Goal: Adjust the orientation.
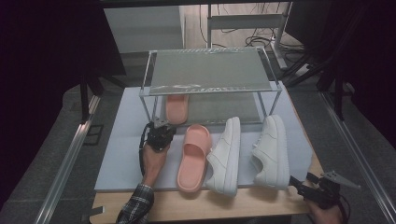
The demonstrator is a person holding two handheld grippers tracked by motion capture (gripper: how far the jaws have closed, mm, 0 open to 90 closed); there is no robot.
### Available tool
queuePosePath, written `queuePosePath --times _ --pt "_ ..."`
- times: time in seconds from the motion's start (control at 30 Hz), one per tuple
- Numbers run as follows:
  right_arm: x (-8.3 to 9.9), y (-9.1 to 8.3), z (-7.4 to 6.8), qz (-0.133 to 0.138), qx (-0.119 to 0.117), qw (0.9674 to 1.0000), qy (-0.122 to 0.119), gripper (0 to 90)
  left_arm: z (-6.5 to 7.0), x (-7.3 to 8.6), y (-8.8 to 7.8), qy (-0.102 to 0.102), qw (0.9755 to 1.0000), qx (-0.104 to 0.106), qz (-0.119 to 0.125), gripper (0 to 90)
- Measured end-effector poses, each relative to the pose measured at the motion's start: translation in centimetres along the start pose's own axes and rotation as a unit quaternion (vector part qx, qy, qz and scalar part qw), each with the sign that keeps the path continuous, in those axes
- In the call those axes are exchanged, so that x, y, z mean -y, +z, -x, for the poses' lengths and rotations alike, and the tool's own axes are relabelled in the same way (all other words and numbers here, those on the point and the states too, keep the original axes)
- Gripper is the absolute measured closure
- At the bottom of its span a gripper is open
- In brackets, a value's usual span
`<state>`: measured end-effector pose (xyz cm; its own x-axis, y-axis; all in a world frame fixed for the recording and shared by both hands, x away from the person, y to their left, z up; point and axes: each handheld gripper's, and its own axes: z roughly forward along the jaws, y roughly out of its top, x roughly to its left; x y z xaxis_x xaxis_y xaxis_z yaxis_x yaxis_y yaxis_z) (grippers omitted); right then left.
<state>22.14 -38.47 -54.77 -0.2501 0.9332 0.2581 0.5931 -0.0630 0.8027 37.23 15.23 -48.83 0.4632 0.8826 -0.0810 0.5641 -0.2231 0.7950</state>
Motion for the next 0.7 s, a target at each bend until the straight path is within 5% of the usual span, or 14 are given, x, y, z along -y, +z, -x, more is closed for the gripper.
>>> queuePosePath --times 0.7 --pt "0.0 0.0 0.0 0.000 0.001 1.0000 0.000 16.9 2.2 3.8 -5.3 0.019 0.9983 0.053 0.010 90.0"
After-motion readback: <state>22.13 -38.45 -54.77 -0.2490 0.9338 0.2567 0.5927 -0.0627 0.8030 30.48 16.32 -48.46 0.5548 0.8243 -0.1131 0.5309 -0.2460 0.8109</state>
